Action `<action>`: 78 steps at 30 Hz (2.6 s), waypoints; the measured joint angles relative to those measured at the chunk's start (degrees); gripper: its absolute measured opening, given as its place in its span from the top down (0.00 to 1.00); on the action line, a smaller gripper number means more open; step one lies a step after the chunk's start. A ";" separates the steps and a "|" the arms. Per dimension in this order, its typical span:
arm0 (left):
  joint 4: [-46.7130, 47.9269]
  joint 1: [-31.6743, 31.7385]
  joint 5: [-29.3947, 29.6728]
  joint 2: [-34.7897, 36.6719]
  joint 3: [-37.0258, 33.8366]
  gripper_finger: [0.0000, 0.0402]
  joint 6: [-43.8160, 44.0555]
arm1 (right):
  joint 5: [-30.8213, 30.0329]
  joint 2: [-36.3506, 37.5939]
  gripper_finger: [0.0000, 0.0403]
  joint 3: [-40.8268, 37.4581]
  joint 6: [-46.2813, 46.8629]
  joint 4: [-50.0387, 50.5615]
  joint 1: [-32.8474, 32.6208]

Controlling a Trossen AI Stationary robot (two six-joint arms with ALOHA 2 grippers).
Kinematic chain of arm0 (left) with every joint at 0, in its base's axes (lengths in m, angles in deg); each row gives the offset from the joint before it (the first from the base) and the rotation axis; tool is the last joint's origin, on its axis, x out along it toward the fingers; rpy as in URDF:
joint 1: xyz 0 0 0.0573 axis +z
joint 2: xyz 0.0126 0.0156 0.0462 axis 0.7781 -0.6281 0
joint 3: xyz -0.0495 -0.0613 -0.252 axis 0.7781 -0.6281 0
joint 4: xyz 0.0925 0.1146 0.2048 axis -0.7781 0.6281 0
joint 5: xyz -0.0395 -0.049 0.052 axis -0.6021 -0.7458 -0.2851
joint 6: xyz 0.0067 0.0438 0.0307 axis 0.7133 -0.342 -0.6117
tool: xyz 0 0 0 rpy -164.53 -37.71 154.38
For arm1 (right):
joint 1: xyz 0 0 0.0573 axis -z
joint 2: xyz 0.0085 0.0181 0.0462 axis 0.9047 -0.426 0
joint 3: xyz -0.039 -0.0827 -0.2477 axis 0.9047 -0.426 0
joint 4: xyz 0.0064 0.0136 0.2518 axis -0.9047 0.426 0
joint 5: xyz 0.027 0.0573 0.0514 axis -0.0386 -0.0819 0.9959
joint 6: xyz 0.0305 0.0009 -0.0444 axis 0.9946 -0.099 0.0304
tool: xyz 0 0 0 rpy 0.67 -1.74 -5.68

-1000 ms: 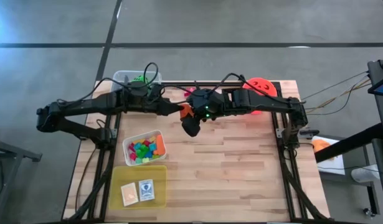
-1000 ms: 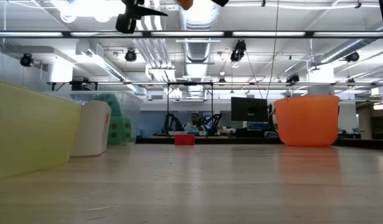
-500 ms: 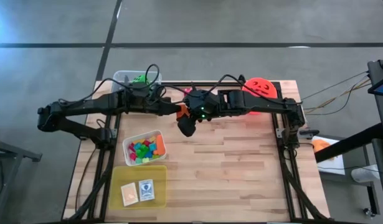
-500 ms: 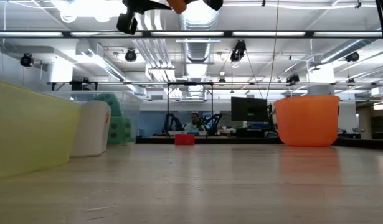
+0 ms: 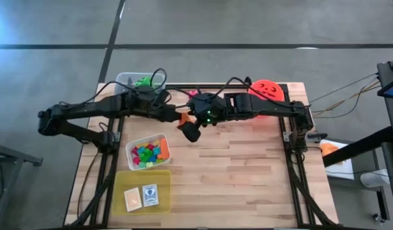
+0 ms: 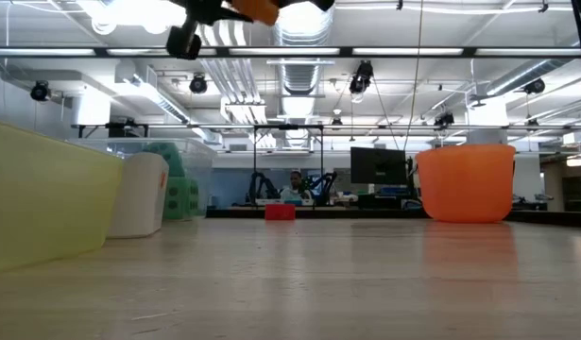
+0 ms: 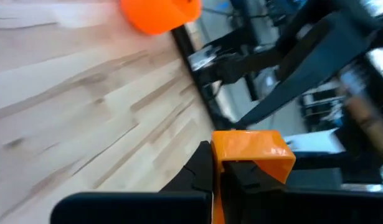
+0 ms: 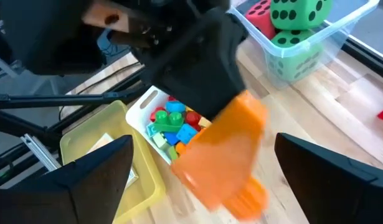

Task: Pick & Place Toys
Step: Put the orange game piece into the white bin

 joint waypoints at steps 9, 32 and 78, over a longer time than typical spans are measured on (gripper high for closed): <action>28.66 -1.02 1.53 3.36 0.01 1.00 -4.75 | 0.03 0.06 0.04 0.04 2.71 2.25 0.81; 40.21 -14.86 6.12 2.21 -14.41 1.00 5.50 | -0.50 -0.20 0.03 -0.42 1.92 6.03 3.06; 30.29 -17.64 -2.89 3.12 -20.05 0.24 13.10 | 2.53 -2.78 0.03 -0.81 -12.62 6.59 12.64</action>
